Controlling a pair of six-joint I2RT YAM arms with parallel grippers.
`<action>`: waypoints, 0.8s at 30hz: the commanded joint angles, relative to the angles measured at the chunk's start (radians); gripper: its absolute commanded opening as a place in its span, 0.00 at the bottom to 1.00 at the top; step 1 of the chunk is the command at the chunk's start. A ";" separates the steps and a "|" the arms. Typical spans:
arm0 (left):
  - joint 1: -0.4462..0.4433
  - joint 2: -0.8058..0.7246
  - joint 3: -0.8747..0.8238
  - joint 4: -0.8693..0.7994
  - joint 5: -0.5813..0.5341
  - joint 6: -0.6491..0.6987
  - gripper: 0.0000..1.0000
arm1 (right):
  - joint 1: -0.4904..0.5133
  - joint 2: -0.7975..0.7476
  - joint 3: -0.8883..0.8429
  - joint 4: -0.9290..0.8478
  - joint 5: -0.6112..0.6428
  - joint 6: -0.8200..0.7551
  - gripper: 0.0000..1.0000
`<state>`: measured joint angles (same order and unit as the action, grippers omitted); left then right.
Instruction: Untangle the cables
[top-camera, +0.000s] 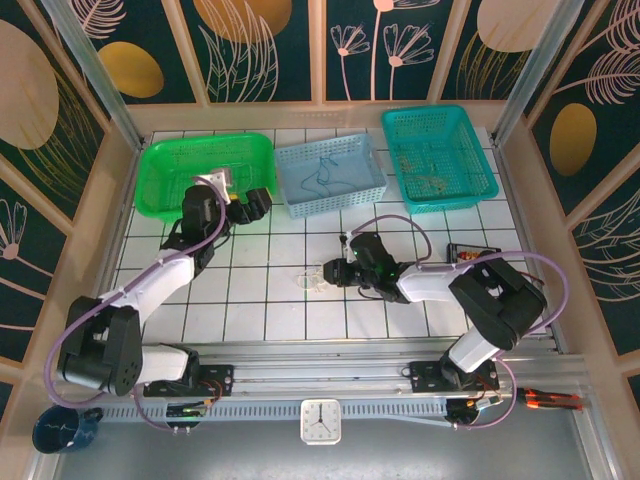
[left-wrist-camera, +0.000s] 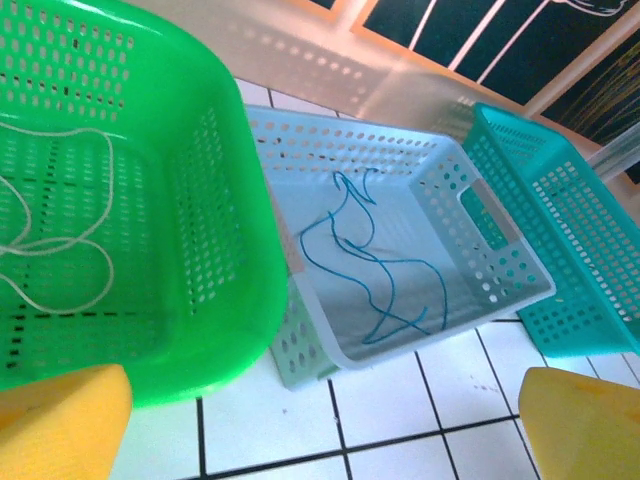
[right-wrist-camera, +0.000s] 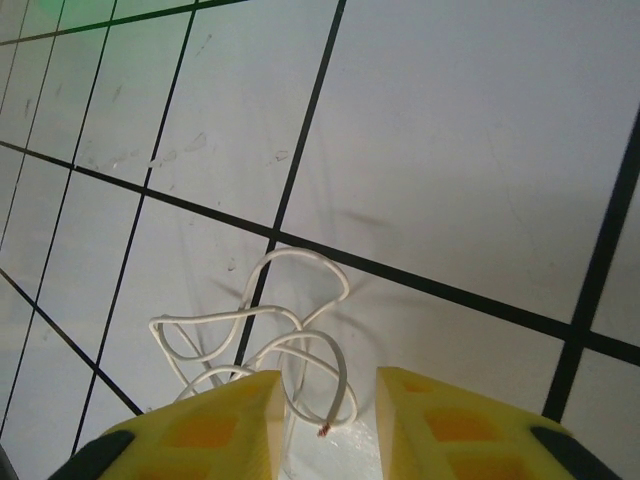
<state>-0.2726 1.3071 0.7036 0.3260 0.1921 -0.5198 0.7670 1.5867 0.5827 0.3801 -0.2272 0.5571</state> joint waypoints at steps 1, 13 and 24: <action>-0.014 -0.046 -0.042 0.065 -0.029 -0.037 0.99 | 0.006 0.019 0.034 0.045 -0.020 0.000 0.21; -0.019 -0.062 -0.109 0.082 0.061 -0.021 0.99 | -0.008 -0.189 0.121 -0.138 0.024 -0.094 0.00; -0.103 -0.057 -0.175 0.232 0.237 0.024 0.99 | -0.042 -0.368 0.276 -0.313 0.053 -0.183 0.00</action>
<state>-0.3527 1.2610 0.5461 0.4618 0.3485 -0.5304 0.7395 1.2385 0.8215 0.1421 -0.1986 0.4156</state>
